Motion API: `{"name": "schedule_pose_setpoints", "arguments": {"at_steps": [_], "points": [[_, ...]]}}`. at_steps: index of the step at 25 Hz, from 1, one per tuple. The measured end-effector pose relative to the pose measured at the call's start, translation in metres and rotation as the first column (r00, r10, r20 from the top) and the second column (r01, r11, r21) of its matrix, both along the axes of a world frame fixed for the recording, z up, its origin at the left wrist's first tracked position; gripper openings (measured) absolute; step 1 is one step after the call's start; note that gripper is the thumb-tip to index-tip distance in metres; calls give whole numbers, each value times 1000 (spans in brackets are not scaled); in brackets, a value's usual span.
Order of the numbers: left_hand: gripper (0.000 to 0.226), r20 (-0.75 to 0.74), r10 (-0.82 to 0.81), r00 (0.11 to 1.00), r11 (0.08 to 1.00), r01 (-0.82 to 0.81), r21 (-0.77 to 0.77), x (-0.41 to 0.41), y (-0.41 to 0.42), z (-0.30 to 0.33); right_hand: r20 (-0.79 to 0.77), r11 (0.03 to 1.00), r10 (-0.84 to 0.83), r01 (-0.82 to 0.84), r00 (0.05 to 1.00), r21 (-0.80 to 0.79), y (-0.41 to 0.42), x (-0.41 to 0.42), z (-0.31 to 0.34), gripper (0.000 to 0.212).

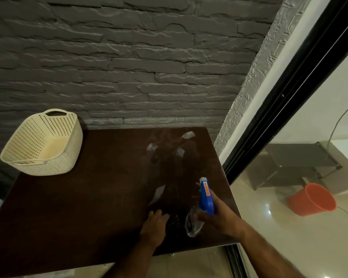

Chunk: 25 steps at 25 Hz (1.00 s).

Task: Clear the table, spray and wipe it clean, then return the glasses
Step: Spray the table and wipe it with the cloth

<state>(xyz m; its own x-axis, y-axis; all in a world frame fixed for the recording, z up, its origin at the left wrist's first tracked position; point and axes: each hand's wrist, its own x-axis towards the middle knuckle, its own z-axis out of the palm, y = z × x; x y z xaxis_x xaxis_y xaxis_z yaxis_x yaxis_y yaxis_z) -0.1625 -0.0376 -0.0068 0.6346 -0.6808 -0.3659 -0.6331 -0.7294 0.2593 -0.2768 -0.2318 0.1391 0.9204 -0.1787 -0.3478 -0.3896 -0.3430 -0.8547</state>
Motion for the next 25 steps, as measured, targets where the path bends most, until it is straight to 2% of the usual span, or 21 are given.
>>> {"name": "schedule_pose_setpoints", "arguments": {"at_steps": [4,7,10,15,20,22,25], "points": [[58,-183,245,952,952,-272,-140,16,4,10,77,995,-88,84,993,55,14,12,-1,62],[57,-339,435,834,807,-528,-265,39,11,31,162,985,-166,158,973,64,28,29,-9,57],[68,-472,542,695,645,-705,-296,72,26,47,197,970,-243,234,950,68,35,60,-16,46],[62,-550,605,576,486,-814,-318,133,57,47,52,935,-305,288,951,208,29,145,-5,27],[63,-587,636,500,431,-862,-267,191,70,31,22,932,-299,287,954,223,17,233,14,20],[61,-606,623,495,425,-864,-268,212,63,28,-8,934,-288,283,958,217,11,258,16,23],[56,-625,596,504,426,-858,-287,229,53,25,-12,921,-358,355,934,158,-5,273,9,24]]}}
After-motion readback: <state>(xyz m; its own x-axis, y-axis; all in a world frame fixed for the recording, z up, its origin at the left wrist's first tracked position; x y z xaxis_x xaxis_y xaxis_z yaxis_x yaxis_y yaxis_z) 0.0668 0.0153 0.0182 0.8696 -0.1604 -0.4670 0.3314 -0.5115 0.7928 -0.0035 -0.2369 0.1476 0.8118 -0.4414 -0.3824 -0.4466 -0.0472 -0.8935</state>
